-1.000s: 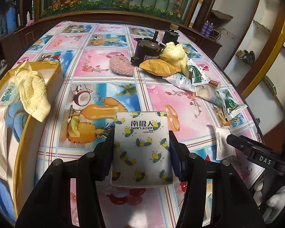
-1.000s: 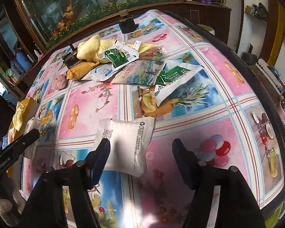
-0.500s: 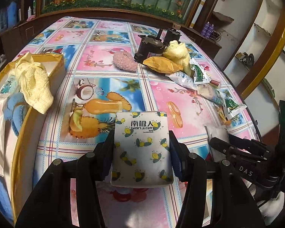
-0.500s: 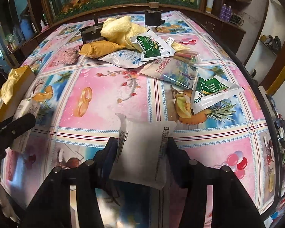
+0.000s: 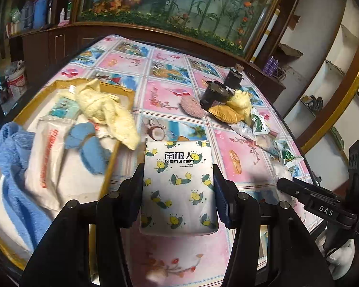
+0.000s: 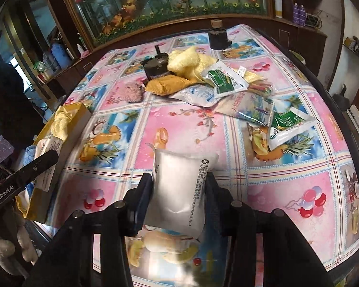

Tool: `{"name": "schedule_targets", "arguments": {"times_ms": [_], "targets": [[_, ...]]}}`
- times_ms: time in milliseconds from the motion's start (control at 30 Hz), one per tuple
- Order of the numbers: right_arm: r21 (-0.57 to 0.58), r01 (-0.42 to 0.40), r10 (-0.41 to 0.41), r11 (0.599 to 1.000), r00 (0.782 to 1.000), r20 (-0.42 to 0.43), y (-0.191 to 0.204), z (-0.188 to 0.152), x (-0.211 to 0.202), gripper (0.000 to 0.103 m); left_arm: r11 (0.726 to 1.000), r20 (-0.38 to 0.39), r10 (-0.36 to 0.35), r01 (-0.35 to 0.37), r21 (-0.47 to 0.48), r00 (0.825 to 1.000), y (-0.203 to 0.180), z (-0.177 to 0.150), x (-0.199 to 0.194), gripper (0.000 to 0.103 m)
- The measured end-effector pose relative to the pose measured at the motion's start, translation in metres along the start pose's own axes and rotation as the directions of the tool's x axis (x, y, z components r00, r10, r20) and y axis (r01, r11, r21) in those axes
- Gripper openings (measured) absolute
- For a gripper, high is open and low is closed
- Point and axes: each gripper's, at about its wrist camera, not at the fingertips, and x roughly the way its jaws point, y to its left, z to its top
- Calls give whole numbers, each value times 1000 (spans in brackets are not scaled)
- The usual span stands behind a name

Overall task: Organize soft objects
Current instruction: 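Carry the tissue pack and white packet over the box and open both tools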

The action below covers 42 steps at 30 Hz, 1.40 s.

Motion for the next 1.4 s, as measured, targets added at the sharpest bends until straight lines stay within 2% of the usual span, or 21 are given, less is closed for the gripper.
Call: {"name": "schedule_targets", "arguments": {"times_ms": [167, 333, 633, 800, 1067, 1233, 1400], "targets": [[-69, -57, 57, 996, 998, 9, 35, 11, -3, 44, 996, 41, 62, -59, -68, 997, 41, 0, -29, 52], [-149, -131, 132, 980, 991, -3, 81, 23, 2, 44, 978, 63, 145, -134, -158, 987, 91, -5, -50, 52], [-317, -264, 254, 911, 964, -74, 192, 26, 28, 44, 932, 18, 246, -231, -280, 969, 157, -21, -56, 52], [-385, -294, 260, 875, 956, -139, 239, 19, 56, 44, 917, -9, 269, -259, -303, 963, 173, -27, -50, 52], [-399, -294, 213, 869, 948, -235, 267, 4, 103, 44, 902, -38, 312, -308, -301, 949, 186, -33, -42, 53], [-395, -280, 193, 875, 950, -246, 269, 0, 111, 44, 902, -45, 340, -339, -269, 939, 180, -32, -38, 56], [-415, -268, 187, 869, 956, -226, 272, 1, 109, 53, 904, -40, 315, -312, -292, 948, 181, -30, -39, 62]]}}
